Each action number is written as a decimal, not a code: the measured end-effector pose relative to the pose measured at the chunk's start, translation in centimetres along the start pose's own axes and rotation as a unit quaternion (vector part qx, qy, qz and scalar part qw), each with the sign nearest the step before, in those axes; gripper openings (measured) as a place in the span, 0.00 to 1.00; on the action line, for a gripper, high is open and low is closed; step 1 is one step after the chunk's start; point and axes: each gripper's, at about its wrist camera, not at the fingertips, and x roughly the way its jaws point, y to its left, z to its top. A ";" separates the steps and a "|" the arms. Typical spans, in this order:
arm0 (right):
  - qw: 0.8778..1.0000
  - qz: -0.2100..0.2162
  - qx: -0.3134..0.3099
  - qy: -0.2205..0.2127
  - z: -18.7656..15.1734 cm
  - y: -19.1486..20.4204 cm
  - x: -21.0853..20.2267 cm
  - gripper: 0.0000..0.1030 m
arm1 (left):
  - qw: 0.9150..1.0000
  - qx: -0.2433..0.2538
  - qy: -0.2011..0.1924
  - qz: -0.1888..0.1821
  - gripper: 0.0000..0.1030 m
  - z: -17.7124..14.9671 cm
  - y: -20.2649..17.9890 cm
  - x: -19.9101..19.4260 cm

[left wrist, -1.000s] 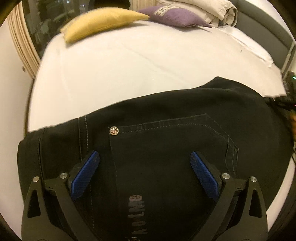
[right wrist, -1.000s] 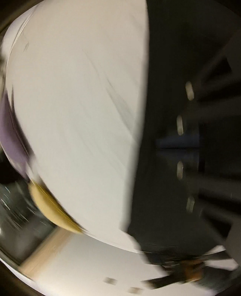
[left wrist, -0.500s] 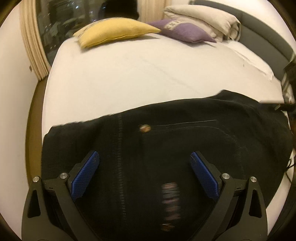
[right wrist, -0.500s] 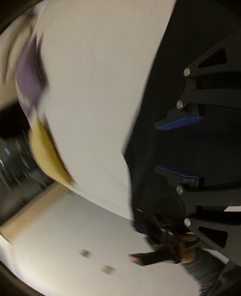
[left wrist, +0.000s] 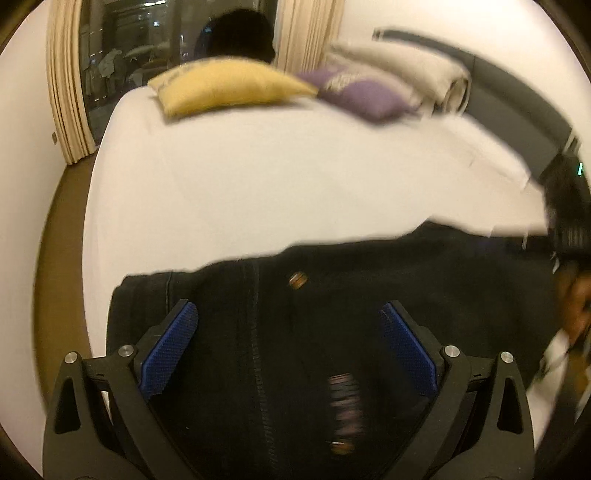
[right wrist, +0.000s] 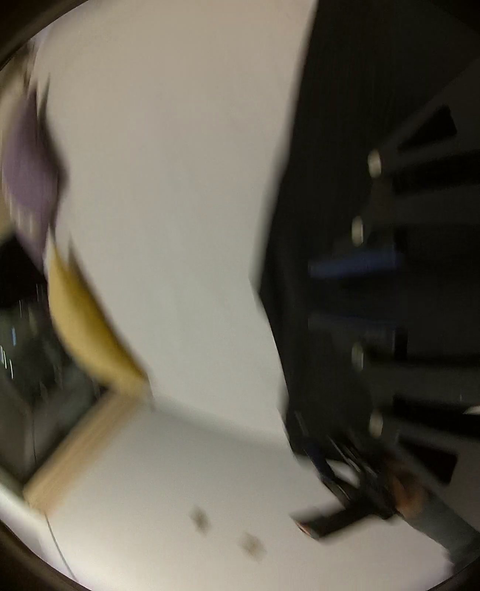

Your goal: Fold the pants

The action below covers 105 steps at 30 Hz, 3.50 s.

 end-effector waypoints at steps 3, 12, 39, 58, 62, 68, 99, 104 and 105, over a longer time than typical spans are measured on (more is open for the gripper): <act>0.999 -0.002 -0.018 0.033 0.1 0.7 4.5 0.55 | 0.999 0.010 0.016 0.050 0.98 -0.6 -0.7 0.8; 0.991 -0.126 0.053 0.001 3.6 -5.3 4.6 0.00 | 0.999 0.005 -0.001 0.042 0.98 -4.1 -6.0 -1.1; 0.937 -0.114 -0.305 0.128 4.2 16.4 20.0 0.00 | 0.964 -0.259 -0.059 0.028 0.97 -15.5 5.3 -10.5; 0.997 -0.003 -0.065 0.038 -7.9 4.4 2.3 0.00 | 0.997 -0.077 -0.013 0.003 0.96 -6.9 -0.3 -4.3; 0.996 -0.086 0.007 0.010 -8.9 -1.6 -2.8 0.02 | 0.997 -0.020 0.012 0.073 0.96 -8.9 -0.6 -2.8; 0.992 -0.025 0.086 -0.094 -10.0 -6.1 -11.5 0.38 | 0.993 -0.071 -0.005 0.099 0.95 -7.7 0.1 -5.5; 0.921 -0.086 0.304 -0.226 -19.0 -35.3 -31.6 0.00 | 0.990 0.040 0.103 0.093 0.99 -4.1 -10.6 2.1; 0.856 -0.120 0.358 -0.353 -20.5 -36.4 -37.9 0.35 | 0.988 0.050 0.106 0.099 0.99 -3.8 -11.1 2.5; 0.861 -0.092 0.339 -0.368 -19.7 -36.0 -38.5 0.38 | 0.988 0.052 0.107 0.104 1.00 -3.7 -11.2 2.8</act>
